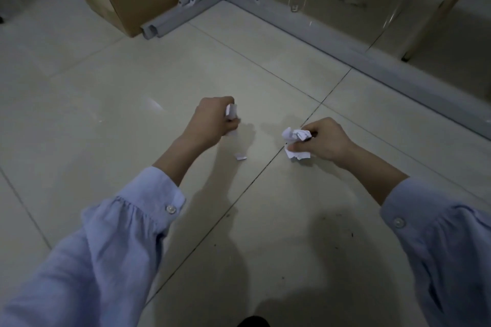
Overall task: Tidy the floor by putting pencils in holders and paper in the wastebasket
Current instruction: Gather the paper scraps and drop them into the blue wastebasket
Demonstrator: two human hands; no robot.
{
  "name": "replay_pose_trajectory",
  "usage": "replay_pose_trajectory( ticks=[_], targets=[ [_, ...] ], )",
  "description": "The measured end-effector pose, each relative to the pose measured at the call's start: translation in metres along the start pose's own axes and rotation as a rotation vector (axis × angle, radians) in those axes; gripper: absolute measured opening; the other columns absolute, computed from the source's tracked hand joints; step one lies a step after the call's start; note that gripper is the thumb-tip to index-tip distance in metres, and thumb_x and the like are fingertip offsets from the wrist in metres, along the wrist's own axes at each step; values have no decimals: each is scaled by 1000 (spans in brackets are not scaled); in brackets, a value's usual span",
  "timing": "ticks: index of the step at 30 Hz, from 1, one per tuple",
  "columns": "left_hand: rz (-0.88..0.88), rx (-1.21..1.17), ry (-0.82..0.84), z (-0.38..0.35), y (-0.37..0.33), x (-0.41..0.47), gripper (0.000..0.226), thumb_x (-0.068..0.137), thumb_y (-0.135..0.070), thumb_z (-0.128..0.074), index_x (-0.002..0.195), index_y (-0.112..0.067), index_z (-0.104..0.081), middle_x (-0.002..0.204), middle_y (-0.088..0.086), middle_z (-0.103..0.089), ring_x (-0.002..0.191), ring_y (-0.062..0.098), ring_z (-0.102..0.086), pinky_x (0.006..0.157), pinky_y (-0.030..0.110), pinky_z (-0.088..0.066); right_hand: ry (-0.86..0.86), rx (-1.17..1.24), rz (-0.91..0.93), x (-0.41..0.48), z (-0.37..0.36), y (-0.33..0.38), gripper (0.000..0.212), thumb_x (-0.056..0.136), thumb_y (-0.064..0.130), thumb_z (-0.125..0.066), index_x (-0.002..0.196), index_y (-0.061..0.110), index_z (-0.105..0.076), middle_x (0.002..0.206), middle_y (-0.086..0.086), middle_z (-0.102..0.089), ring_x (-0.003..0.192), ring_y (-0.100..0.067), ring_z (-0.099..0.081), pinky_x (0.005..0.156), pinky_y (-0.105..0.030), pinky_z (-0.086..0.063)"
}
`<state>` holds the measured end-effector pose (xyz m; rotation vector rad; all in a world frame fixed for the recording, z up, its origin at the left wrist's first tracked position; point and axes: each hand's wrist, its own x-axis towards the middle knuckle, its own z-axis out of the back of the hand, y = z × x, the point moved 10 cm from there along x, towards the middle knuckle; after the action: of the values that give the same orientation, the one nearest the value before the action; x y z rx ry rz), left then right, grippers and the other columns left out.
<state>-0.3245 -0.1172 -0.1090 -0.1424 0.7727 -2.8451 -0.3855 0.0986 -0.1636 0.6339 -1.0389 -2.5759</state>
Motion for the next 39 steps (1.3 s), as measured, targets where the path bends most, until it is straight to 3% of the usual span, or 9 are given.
replay_pose_trajectory(
  ticks=[4, 9, 13, 16, 19, 26, 29, 34, 39],
  targets=[
    [-24, 42, 111, -1, -14, 7, 17, 78, -13, -69, 83, 2, -63, 78, 21, -69, 73, 33, -63, 67, 38, -48, -15, 34, 4, -16, 23, 0, 34, 64, 17, -80, 39, 22, -58, 43, 9, -52, 42, -1, -40, 44, -13, -29],
    [20, 46, 291, -39, -12, -14, 21, 76, -10, -70, 93, 0, -62, 86, 20, -67, 67, 25, -55, 65, 37, -51, -60, 91, 5, -39, 50, -8, 33, 65, 16, -81, 41, 19, -58, 38, 9, -52, 36, -3, -39, 38, -8, -26],
    [67, 140, 404, -71, 3, -35, 33, 78, -15, -70, 106, 0, -59, 103, 21, -65, 86, 30, -60, 73, 35, -48, -72, 118, -15, -49, 59, -17, 19, 65, 20, -81, 56, 9, -68, 55, -12, -61, 53, -8, -46, 57, -22, -35],
    [101, 158, 368, -75, 5, -39, 30, 77, -13, -68, 103, 0, -60, 104, 22, -65, 98, 34, -60, 76, 36, -46, -85, 140, -29, -56, 61, -22, 27, 64, 20, -83, 71, -2, -69, 73, -28, -63, 64, -15, -49, 64, -30, -38],
    [109, 155, 346, -78, 1, -41, 10, 76, -7, -63, 75, -10, -53, 90, 15, -66, 89, 33, -62, 67, 31, -43, -77, 137, -44, -61, 59, -24, 21, 62, 20, -83, 67, 5, -70, 67, -19, -66, 64, -13, -52, 65, -29, -41],
    [103, 198, 327, -88, 5, -41, 39, 76, -6, -65, 53, -18, -36, 74, 15, -68, 79, 29, -65, 58, 25, -33, -91, 136, -47, -70, 61, -23, 19, 59, 17, -81, 63, 3, -69, 48, 3, -62, 48, -1, -46, 49, -14, -37],
    [102, 244, 416, -93, 4, -40, 33, 71, -3, -69, 53, -16, -46, 65, 6, -62, 82, 27, -66, 58, 24, -36, -103, 147, -43, -74, 64, -23, 17, 59, 12, -80, 58, 2, -66, 44, 8, -56, 43, 1, -47, 42, -8, -33],
    [106, 169, 336, -61, 3, -17, 17, 80, -23, -70, 78, -6, -67, 86, 19, -69, 85, 31, -65, 70, 29, -44, -114, 172, -28, -76, 78, -20, 17, 62, 14, -81, 61, 2, -69, 44, 7, -58, 42, 2, -50, 42, -6, -32],
    [93, 193, 265, -10, -12, 12, 29, 81, -21, -68, 55, -15, -56, 50, 4, -52, 63, 25, -56, 54, 27, -32, -138, 217, -6, -79, 107, -5, 17, 63, 19, -83, 66, 6, -73, 57, -3, -70, 55, -3, -63, 57, -17, -47]
  ],
)
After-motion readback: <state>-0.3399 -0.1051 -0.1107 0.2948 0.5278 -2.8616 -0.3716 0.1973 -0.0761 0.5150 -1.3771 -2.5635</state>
